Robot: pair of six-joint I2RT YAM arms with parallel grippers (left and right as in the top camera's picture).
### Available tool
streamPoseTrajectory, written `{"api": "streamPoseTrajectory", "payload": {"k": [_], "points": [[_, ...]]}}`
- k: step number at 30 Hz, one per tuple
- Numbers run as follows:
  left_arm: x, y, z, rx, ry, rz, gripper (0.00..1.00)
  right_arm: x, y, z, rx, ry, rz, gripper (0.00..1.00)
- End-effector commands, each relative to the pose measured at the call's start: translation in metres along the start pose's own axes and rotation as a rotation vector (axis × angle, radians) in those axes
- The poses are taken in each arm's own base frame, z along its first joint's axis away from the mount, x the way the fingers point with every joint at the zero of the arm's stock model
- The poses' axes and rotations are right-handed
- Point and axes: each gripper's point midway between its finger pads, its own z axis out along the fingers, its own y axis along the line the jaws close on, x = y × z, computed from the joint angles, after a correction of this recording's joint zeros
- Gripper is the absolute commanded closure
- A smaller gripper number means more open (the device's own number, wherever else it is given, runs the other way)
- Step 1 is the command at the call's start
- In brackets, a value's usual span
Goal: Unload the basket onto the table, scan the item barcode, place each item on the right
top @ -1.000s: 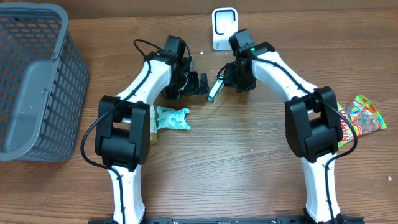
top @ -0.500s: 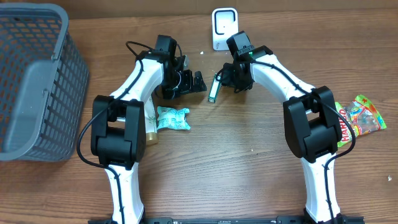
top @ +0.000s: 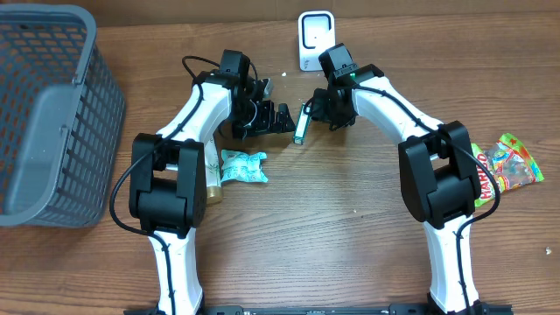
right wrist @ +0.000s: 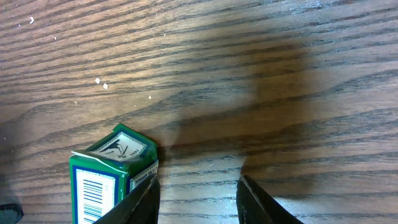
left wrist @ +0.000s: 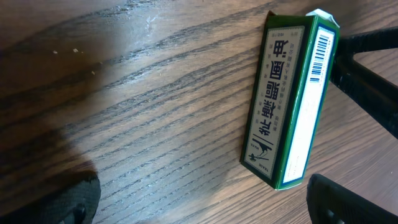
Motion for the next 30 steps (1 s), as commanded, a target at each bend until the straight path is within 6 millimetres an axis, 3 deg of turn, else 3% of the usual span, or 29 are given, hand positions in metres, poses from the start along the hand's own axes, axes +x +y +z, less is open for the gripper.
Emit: {"api": "streamPoseTrajectory", "payload": {"k": [1, 3, 4, 5, 6, 10, 15, 24, 30], "points": [[0.024, 0.018, 0.030, -0.047, 0.096, -0.055, 0.00, 0.005, -0.003, 0.005, 0.002, 0.018, -0.004, 0.59], [0.023, 0.017, 0.029, -0.046, 0.094, -0.053, 0.40, 0.005, -0.003, 0.005, 0.003, 0.018, -0.004, 0.59], [0.021, 0.016, 0.028, -0.045, 0.090, -0.052, 0.76, 0.005, -0.003, 0.005, 0.003, 0.019, -0.004, 0.59], [0.019, 0.014, 0.025, -0.044, 0.087, -0.051, 0.90, 0.005, -0.003, 0.005, 0.003, 0.020, -0.004, 0.59], [0.016, 0.012, 0.022, -0.044, 0.085, -0.049, 0.96, 0.005, -0.003, 0.005, 0.003, 0.020, -0.007, 0.59], [0.001, -0.009, 0.001, -0.005, 0.073, 0.021, 0.96, 0.005, -0.003, 0.005, 0.002, 0.019, -0.011, 0.59], [-0.003, -0.042, -0.004, 0.123, 0.067, 0.156, 0.96, 0.005, -0.003, 0.005, 0.002, 0.019, -0.011, 0.59], [-0.012, -0.064, -0.002, 0.234, 0.018, 0.218, 0.96, 0.005, 0.000, 0.005, -0.014, 0.021, -0.031, 0.60], [-0.008, -0.056, 0.007, 0.185, 0.032, 0.210, 0.96, 0.005, 0.000, 0.005, -0.015, 0.021, -0.031, 0.60]]}}
